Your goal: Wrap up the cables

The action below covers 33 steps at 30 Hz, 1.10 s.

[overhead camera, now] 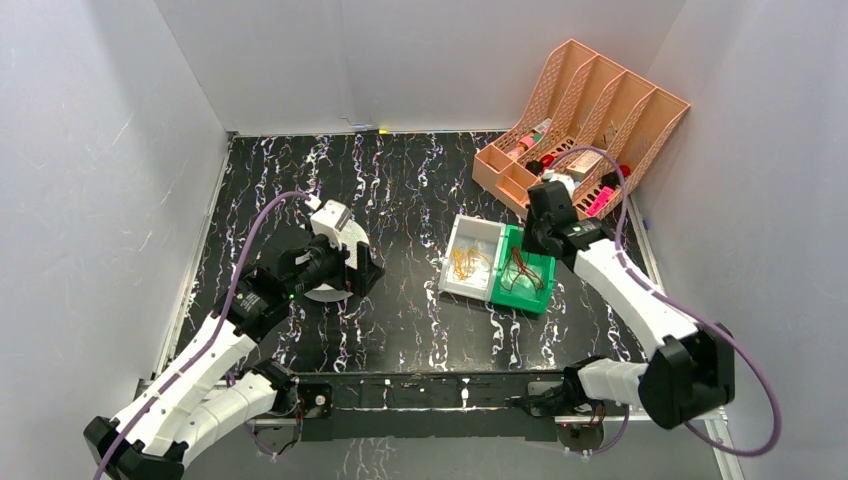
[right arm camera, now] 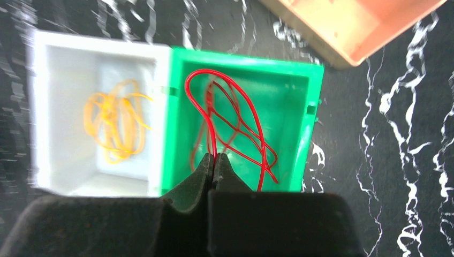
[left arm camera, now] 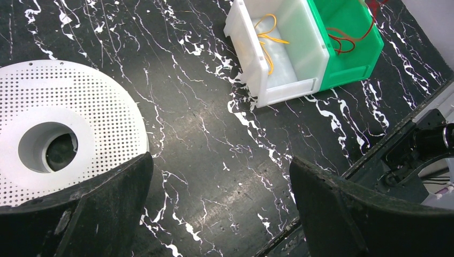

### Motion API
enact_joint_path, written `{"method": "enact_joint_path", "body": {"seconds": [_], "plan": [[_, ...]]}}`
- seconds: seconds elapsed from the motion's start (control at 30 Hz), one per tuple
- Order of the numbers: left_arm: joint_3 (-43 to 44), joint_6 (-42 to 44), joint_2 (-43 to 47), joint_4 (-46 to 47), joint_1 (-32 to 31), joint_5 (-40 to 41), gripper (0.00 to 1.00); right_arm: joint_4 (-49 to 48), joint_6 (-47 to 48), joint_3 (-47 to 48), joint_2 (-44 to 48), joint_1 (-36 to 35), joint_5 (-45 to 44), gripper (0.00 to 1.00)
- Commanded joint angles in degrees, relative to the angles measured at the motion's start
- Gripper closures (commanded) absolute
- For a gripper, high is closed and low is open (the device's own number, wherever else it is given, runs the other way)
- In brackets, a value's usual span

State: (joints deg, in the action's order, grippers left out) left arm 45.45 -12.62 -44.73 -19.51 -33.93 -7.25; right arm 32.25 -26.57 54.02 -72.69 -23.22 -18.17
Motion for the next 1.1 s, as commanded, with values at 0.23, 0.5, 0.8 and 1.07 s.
{"method": "enact_joint_path", "body": {"seconds": [0.23,0.5,0.8,1.07], "plan": [[1.7,0.0,-0.5,0.7,-0.2,-5.1,0.02,3.3,3.8,19.3,11.8,-0.1,8.7,1.00],[5.0,-0.9,1.2,-2.0,-0.2,-9.6,0.02,0.2,6.2,31.6,11.7,-0.2,20.3,1.00],[6.8,-2.4,4.8,-6.4,-0.2,-11.5,0.02,-5.9,9.9,49.5,6.5,-0.2,36.5,1.00],[15.1,0.6,4.0,-10.7,-0.2,-11.9,0.02,-18.2,6.8,46.7,6.3,-0.2,54.0,1.00]]}}
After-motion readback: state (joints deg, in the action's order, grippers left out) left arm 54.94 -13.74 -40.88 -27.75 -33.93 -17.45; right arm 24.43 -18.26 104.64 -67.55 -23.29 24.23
